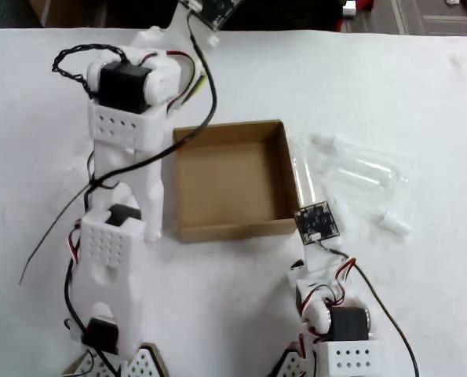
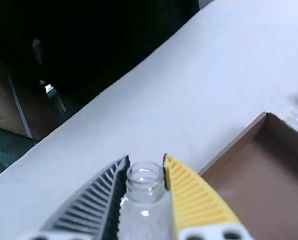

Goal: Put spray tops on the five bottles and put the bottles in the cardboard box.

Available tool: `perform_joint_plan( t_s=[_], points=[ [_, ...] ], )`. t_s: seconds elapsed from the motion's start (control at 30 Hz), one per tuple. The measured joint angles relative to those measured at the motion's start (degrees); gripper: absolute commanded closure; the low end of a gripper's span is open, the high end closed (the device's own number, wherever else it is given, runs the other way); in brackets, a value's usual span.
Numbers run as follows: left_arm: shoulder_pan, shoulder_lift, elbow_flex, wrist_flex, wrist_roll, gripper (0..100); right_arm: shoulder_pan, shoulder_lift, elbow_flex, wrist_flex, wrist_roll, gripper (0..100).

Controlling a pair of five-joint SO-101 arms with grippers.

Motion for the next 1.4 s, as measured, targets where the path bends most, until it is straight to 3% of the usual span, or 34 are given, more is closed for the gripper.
perform_joint_plan(
  t_s=[0.2, 0.43, 0.63, 1.1, 1.23, 1.4],
  points=[
    [3.6, -9.85, -0.62, 0.0, 8.7, 98, 0.0, 0.0, 0.0, 0.0, 0.0, 98.2],
    [5.8, -19.96, -1.05, 0.0, 12.04, 98, 0.0, 0.0, 0.0, 0.0, 0.0, 98.2],
    [6.86, -29.71, -1.14, 0.0, 20.04, 98, 0.0, 0.0, 0.0, 0.0, 0.0, 98.2],
    [8.26, -43.87, -1.14, 0.53, 21.36, 98, 0.0, 0.0, 0.0, 0.0, 0.0, 98.2],
    [8.26, -50.02, 5.89, 0.62, 21.36, 98, 0.0, 0.0, 0.0, 0.0, 0.0, 98.2],
    [8.35, -61.98, 27.78, 0.44, 21.36, 98, 0.0, 0.0, 0.0, 0.0, 0.0, 98.2]
  ],
)
